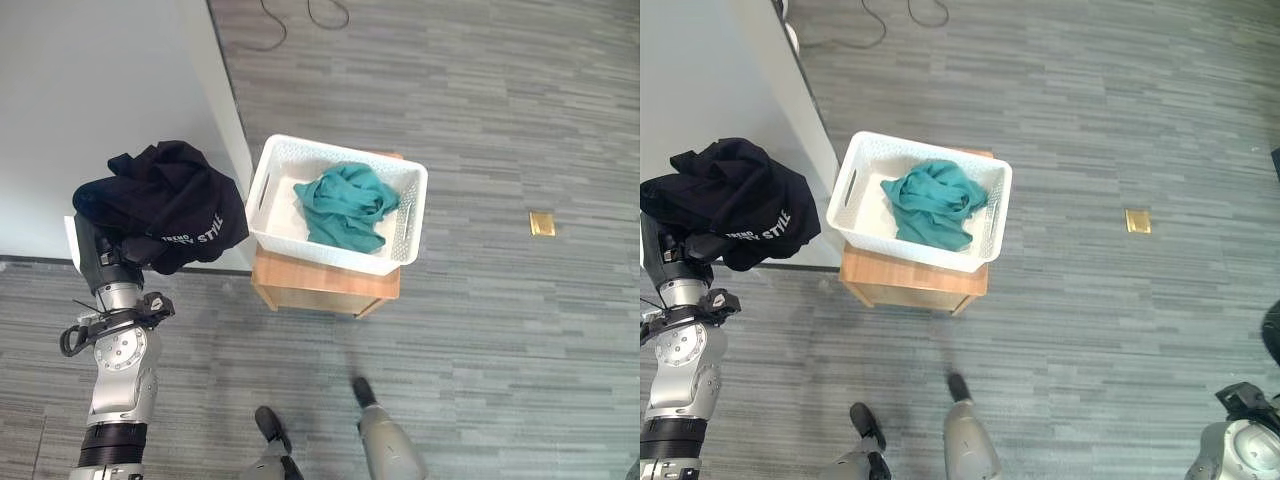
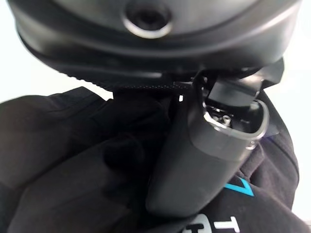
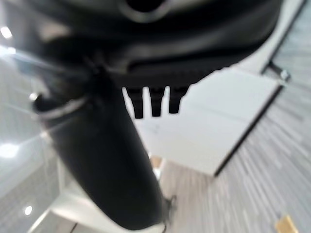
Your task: Pick up bed clothes into laundry basket.
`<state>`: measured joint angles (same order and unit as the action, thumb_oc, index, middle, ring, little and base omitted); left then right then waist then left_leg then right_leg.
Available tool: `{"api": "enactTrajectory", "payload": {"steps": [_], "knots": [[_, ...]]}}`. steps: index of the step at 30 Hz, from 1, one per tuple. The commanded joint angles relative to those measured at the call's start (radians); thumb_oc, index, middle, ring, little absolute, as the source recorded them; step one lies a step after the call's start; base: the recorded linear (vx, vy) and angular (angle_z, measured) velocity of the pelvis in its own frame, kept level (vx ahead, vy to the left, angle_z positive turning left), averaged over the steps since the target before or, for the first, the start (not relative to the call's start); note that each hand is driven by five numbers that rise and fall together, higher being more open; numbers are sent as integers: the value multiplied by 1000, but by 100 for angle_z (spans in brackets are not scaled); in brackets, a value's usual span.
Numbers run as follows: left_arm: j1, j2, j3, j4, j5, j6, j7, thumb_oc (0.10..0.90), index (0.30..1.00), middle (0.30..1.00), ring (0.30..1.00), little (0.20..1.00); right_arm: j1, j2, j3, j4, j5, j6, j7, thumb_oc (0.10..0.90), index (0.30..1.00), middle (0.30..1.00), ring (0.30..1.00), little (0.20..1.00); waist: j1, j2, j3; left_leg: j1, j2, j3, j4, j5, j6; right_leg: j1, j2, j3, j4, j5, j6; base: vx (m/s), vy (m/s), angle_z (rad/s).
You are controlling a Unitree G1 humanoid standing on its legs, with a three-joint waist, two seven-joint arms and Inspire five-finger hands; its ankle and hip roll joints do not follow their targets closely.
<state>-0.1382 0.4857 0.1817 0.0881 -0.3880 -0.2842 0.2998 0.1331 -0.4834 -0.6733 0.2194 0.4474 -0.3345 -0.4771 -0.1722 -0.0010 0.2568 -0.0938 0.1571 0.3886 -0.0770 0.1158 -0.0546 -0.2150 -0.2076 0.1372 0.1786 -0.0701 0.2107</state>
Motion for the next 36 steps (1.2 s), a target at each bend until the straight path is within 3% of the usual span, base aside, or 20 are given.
{"api": "enactTrajectory", "payload": {"steps": [1,4,6,9,11,16,21,24,28,29,32,36], "knots": [[56,132,198,-147,57,-149,38,400,300,300,300,300,-35,-100,-14,-40,-30,-56,46,800,900,900,900,900,67,-81,-133,3,94,-2,-10,-2,-102,170,50,-71,-122,10,-31,-164,-318,-82],[30,182,210,-167,74,-152,39,400,300,300,300,300,-12,-124,-9,-18,-34,-42,75,800,900,900,900,900,62,-83,-137,4,163,4,2,78,-143,203,124,-61,-147,-45,-83,-148,-339,-36],[8,196,190,-201,80,-145,21,400,300,300,300,300,-18,-141,3,-38,-43,-38,84,800,900,900,900,900,58,-85,-123,15,168,-25,58,66,-137,238,153,-50,-155,-48,-108,-142,-242,-3],[-7,204,164,-226,62,-141,-14,400,300,300,300,300,-55,-174,42,-33,-71,-28,87,800,900,900,900,900,84,-87,-105,-7,82,-216,188,-37,-108,259,160,-2,-173,-20,-128,-165,-167,-34],[-31,240,146,-231,47,-136,-47,400,300,300,300,300,-56,-174,42,-21,-69,-21,96,800,900,900,900,900,71,-72,-116,-16,57,-229,206,-62,-90,281,173,5,-201,-12,-136,-82,-74,-37],[-178,365,26,-185,40,-115,-92,400,300,300,300,300,-80,-191,71,-8,-59,-33,106,800,900,900,900,900,27,-15,-155,34,14,-202,114,-41,-71,304,202,10,-227,-8,-140,-2,54,1],[-530,513,-277,0,-18,-84,-162,400,300,300,300,300,-100,-227,94,21,-40,-25,111,800,900,900,900,900,-24,8,-158,67,0,-208,63,-26,-67,299,203,10,-210,-11,-125,-20,73,3],[-839,542,-560,124,-5,-72,-185,400,300,300,300,300,-125,-244,105,33,-30,-37,96,800,900,900,900,900,-43,6,-152,67,-2,-208,62,-31,-66,288,198,5,-193,-8,-111,-16,80,0],[-1015,537,-714,208,5,-78,-183,400,300,300,300,300,-123,-232,110,29,-36,-47,86,800,900,900,900,900,-58,5,-154,74,-7,-198,45,-37,-62,274,189,11,-184,-2,-95,18,71,-2],[-1105,541,-792,262,74,-68,-164,400,300,300,300,300,-113,-220,121,18,-60,-47,82,800,900,900,900,900,-73,14,-160,84,-13,-185,32,-43,-58,266,184,22,-182,4,-86,63,120,-12],[-1238,530,-895,367,132,-59,-133,400,300,300,300,300,-96,-190,123,-14,-111,-39,70,800,900,900,900,900,-93,20,-155,93,-21,-159,6,-45,-51,236,173,47,-180,15,-69,39,120,-29],[-1320,529,-960,484,197,-34,-106,400,300,300,300,300,-87,-165,126,-31,-119,-40,66,800,900,900,900,900,-117,35,-138,85,-30,-126,-8,-52,-45,201,164,78,-186,35,-52,28,117,-35]]}}
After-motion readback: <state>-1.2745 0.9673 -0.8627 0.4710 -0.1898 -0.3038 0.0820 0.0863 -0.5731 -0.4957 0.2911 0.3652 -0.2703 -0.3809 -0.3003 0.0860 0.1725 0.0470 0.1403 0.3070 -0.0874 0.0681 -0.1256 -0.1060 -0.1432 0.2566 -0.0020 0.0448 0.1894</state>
